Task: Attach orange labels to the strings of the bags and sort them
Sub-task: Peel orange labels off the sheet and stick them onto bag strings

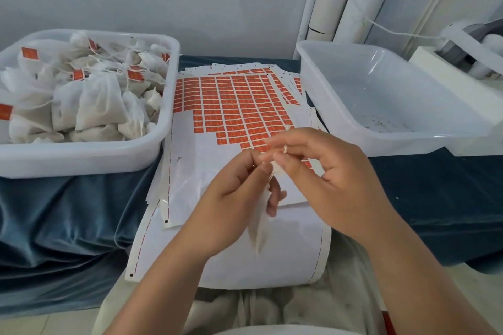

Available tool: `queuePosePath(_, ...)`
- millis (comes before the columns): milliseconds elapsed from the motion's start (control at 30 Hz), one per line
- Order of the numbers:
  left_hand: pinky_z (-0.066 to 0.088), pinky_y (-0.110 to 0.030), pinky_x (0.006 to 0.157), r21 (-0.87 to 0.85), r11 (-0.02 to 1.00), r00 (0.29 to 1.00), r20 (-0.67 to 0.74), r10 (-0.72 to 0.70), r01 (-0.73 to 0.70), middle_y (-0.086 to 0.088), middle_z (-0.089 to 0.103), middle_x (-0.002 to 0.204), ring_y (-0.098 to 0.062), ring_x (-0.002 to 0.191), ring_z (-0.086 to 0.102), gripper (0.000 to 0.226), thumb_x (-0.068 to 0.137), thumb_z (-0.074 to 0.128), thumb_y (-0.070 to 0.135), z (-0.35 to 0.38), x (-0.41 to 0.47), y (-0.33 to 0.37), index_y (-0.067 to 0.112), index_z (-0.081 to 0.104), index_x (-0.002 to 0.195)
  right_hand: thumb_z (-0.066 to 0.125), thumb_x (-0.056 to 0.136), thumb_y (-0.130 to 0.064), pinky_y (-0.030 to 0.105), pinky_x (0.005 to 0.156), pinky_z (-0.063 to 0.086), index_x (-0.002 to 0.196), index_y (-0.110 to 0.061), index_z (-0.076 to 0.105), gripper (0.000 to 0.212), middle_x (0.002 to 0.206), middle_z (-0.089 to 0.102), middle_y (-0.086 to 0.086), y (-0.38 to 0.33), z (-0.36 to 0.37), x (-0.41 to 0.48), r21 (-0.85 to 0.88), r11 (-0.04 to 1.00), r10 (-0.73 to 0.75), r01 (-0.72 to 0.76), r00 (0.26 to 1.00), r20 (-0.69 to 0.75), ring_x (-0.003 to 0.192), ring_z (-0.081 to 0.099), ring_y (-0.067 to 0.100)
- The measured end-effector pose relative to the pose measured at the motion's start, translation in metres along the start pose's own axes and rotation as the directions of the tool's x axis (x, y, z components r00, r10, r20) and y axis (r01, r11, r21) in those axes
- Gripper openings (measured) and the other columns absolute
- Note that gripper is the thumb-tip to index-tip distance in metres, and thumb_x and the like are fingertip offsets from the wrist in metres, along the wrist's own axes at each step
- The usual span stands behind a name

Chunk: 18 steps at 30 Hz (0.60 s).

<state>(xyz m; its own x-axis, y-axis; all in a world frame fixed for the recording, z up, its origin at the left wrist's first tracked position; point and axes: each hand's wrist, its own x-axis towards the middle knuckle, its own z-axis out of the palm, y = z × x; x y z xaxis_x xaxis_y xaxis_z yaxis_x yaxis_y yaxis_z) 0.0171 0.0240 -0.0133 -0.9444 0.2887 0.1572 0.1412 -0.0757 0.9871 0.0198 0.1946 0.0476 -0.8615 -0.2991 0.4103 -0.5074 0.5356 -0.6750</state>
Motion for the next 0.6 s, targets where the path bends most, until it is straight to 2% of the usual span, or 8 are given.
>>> queuePosePath(100, 0.064, -0.04, 0.091, 0.006, 1.0, 1.0, -0.006, -0.027, 0.027, -0.007, 0.061, 0.082, -0.024, 0.072, 0.059, 0.03, 0.111, 0.046, 0.031, 0.003, -0.001, -0.003, 0.005, 0.06, 0.109, 0.061, 0.103, -0.027, 0.01, 0.092, 0.052, 0.117, -0.033, 0.067, 0.016, 0.107, 0.077, -0.017, 0.004, 0.001, 0.0, 0.031, 0.999, 0.031, -0.03, 0.999, -0.04, 0.109, 0.068, -0.002)
queuePosePath(200, 0.064, -0.036, 0.088, 0.065, 0.998, 1.0, -0.021, -0.016, 0.017, 0.003, 0.057, 0.076, -0.011, 0.07, 0.058, 0.025, 0.113, 0.044, 0.028, 0.004, -0.001, -0.005, 0.017, 0.059, 0.097, 0.062, 0.105, -0.023, 0.012, 0.091, 0.053, 0.118, -0.028, 0.069, 0.016, 0.102, 0.077, -0.016, 0.008, 0.002, 0.0, 0.029, 0.998, 0.056, -0.055, 0.997, -0.046, 0.106, 0.07, 0.0)
queuePosePath(300, 0.065, -0.036, 0.083, 0.134, 0.991, 0.999, -0.035, 0.024, -0.019, 0.005, 0.055, 0.073, -0.011, 0.069, 0.056, 0.027, 0.114, 0.042, 0.031, 0.004, 0.0, -0.007, 0.028, 0.059, 0.093, 0.061, 0.105, -0.024, 0.014, 0.093, 0.054, 0.12, -0.029, 0.069, 0.018, 0.103, 0.076, -0.015, 0.01, 0.003, 0.0, 0.028, 0.997, 0.076, -0.075, 0.997, -0.032, 0.106, 0.07, 0.001)
queuePosePath(433, 0.066, -0.033, 0.069, 0.245, 0.967, 0.994, -0.056, 0.089, -0.073, 0.006, 0.055, 0.066, -0.01, 0.06, 0.056, 0.026, 0.112, 0.04, 0.043, 0.002, -0.001, -0.006, 0.039, 0.056, 0.092, 0.062, 0.104, -0.028, 0.012, 0.094, 0.053, 0.119, -0.036, 0.066, 0.017, 0.111, 0.076, -0.017, 0.011, 0.005, 0.0, 0.041, 0.996, 0.086, -0.085, 0.996, -0.025, 0.11, 0.068, -0.003)
queuePosePath(500, 0.065, -0.033, 0.063, 0.294, 0.953, 0.993, -0.064, 0.098, -0.075, 0.007, 0.058, 0.064, -0.012, 0.059, 0.059, 0.024, 0.109, 0.039, 0.05, 0.001, -0.001, -0.006, 0.04, 0.056, 0.095, 0.063, 0.104, -0.029, 0.01, 0.092, 0.052, 0.116, -0.04, 0.065, 0.017, 0.112, 0.075, -0.02, 0.011, 0.006, 0.0, 0.05, 0.994, 0.094, -0.093, 0.995, -0.036, 0.111, 0.067, -0.006)
queuePosePath(600, 0.065, -0.035, 0.06, 0.343, 0.937, 0.993, -0.068, 0.099, -0.07, 0.008, 0.058, 0.063, -0.012, 0.057, 0.06, 0.024, 0.108, 0.037, 0.049, 0.0, -0.001, -0.007, 0.039, 0.055, 0.098, 0.064, 0.103, -0.03, 0.005, 0.089, 0.049, 0.114, -0.043, 0.064, 0.016, 0.114, 0.071, -0.027, 0.013, 0.009, 0.001, 0.049, 0.993, 0.106, -0.104, 0.993, -0.055, 0.112, 0.064, -0.01)
